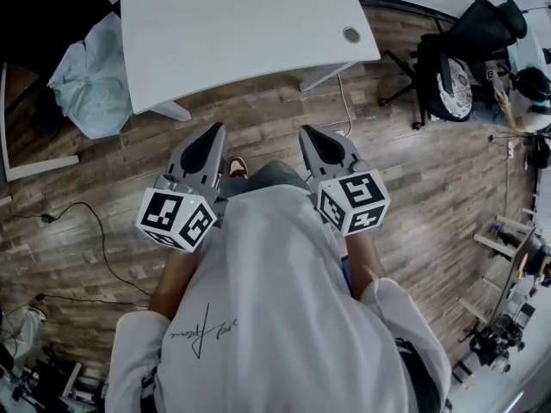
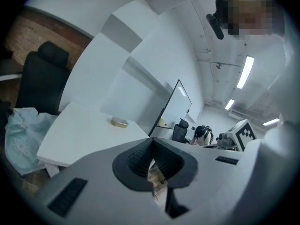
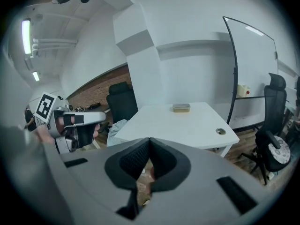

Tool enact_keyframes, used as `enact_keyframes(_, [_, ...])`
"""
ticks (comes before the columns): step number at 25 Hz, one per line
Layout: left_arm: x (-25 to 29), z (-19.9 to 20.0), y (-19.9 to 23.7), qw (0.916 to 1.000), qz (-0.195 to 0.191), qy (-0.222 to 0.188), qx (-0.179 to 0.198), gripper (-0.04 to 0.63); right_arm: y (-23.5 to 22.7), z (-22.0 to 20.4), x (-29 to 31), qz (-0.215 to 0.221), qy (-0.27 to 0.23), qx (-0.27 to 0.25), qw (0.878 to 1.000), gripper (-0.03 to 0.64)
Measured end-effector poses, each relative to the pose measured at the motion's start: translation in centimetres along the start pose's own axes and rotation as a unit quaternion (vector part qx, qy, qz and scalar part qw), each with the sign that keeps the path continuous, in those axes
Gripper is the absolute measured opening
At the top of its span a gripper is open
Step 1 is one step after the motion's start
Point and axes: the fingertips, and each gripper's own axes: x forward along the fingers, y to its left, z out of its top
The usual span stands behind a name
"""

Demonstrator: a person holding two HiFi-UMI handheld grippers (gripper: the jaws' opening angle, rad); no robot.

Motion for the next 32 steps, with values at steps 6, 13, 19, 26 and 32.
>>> enact_keyframes(6, [0.8,-1.2,-0.1,0.9997,-0.004,0.014,-0.019,0.006,-0.6,0.1,0.8,0.007,0.009,-0.001,1.000,0.009])
enact_keyframes(13, [2.8,0.2,2.0,0.9987,0.005,-0.003,-0.050,0.006,-2.1,1.8,4.0,0.019,0.001,-0.008,1.000,0.009])
enact_keyframes(19, [7.9,1.7,2.9,0.9997,0.009,0.010,-0.021,0.006,-5.9,4.6,7.1,0.031,-0.007,-0.007,0.999,0.009])
enact_keyframes(26, [14.4,4.8,4.5,0.9993,0.034,0.011,-0.015,0.006,-11.6,8.4,11.6,0.049,-0.008,-0.002,0.999,0.009])
enact_keyframes(32, [19.4,6.7,5.5,0.9984,0.055,0.009,-0.011,0.006,-15.8,11.1,15.1,0.074,-0.009,-0.001,0.997,0.009])
